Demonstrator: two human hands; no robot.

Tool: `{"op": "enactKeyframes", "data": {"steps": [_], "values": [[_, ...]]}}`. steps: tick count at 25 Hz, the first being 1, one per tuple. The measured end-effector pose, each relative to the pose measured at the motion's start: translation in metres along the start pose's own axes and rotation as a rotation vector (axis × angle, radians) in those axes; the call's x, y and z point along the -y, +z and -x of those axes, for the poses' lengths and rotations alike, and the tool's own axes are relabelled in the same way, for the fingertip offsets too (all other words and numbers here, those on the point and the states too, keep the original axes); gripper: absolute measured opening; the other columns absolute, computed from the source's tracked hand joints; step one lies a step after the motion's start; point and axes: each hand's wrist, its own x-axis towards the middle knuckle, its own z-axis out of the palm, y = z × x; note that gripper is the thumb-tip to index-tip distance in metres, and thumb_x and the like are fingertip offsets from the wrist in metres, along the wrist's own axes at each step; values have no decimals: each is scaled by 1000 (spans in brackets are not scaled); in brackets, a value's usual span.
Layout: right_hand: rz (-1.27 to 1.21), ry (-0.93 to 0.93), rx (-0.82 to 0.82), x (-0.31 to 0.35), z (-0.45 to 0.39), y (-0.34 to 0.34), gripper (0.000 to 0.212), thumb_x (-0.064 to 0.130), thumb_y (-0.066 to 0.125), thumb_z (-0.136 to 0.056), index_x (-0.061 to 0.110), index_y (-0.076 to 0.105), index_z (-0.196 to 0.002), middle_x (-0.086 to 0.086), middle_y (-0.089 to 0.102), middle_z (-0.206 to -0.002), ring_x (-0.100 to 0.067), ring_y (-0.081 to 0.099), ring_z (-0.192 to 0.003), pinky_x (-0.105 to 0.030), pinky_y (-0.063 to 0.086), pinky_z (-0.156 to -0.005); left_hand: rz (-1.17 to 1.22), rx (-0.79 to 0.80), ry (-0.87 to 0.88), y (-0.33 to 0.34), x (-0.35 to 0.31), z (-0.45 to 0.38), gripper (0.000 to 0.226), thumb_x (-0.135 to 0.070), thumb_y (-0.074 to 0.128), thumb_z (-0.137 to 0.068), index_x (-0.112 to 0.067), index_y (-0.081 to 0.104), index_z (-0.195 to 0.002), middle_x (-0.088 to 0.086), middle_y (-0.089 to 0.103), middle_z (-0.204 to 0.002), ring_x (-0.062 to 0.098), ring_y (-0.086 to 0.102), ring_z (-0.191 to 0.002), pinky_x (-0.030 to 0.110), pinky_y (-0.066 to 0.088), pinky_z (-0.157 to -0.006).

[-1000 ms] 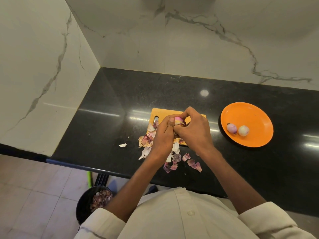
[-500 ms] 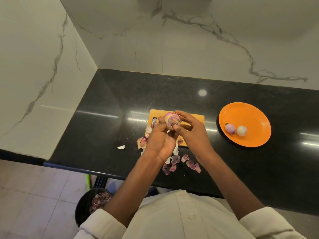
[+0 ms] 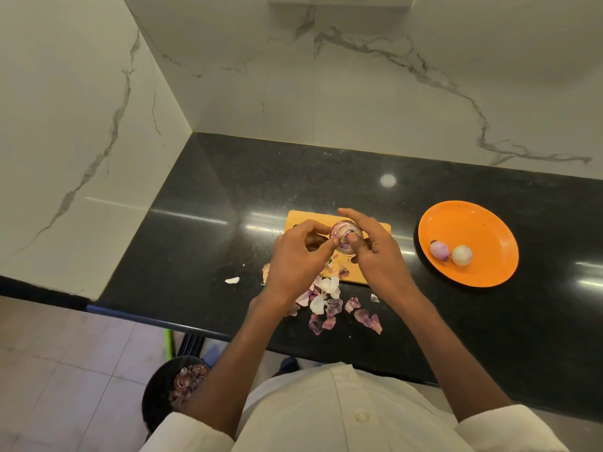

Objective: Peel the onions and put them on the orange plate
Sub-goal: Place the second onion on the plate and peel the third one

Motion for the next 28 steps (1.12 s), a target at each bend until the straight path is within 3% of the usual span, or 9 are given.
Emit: {"op": "enactKeyframes", "data": {"steps": [3, 5, 9, 16, 19, 21, 24, 28], "values": [[77, -46, 20, 3, 1, -2, 39, 9, 56, -107, 25, 63, -142, 10, 61, -123, 2, 57, -115, -7, 48, -86, -103, 21, 23, -4, -6, 0, 27, -24, 80, -94, -17, 72, -119, -5, 80, -98, 8, 78, -87, 43, 66, -82], [101, -74, 43, 5, 2, -1, 38, 8, 59, -105, 24, 65, -139, 11, 61, -116, 7, 56, -110, -4, 45, -87, -188, 27, 40, -3, -8, 0, 32, -27, 79, -90, -19, 71, -120, -7, 79, -98, 8, 76, -87, 42, 66, -81], [54, -46, 61, 6, 1, 1, 38, 7, 61, -104, 20, 67, -139, 4, 57, -107, 3, 57, -102, -8, 47, -86, -198, 1, -2, 5, -9, 1, 20, -25, 78, -82, -19, 70, -100, -6, 76, -85, 14, 75, -78, 48, 64, -73], [-118, 83, 51, 8, 3, 4, 35, 10, 57, -107, 22, 69, -138, 0, 54, -108, 8, 59, -92, -13, 54, -80, -211, -134, -35, 19, -14, 5, 12, -19, 81, -82, -15, 74, -92, -4, 74, -74, 16, 71, -65, 46, 62, -64], [-180, 115, 44, 7, 3, 6, 34, 14, 56, -108, 26, 70, -136, 4, 55, -111, 1, 64, -99, -23, 61, -79, -232, -196, -33, 22, -16, 3, 5, -16, 79, -85, -15, 76, -89, -4, 72, -71, 15, 68, -64, 45, 61, -64], [-226, 139, 20, 6, 3, 7, 33, 15, 57, -108, 28, 71, -135, 4, 59, -117, -9, 68, -104, -30, 63, -80, -206, -210, -29, 20, -15, 1, 3, -13, 78, -88, -15, 78, -90, -5, 74, -73, 13, 70, -66, 46, 62, -66], [-326, 176, -65, 7, -1, 4, 31, 17, 59, -107, 24, 72, -134, 0, 63, -125, -19, 70, -109, -28, 63, -79, 1, -128, -27, 10, -13, 2, 5, -20, 77, -98, -16, 75, -102, -4, 80, -88, 12, 78, -82, 44, 67, -74], [-398, 169, -77, 12, -7, 1, 32, 17, 62, -106, 20, 70, -137, -3, 63, -123, -19, 72, -107, -30, 63, -83, 119, -125, 34, 3, -16, 1, 13, -22, 80, -96, -12, 77, -104, 0, 81, -93, 15, 80, -90, 45, 66, -84]]}}
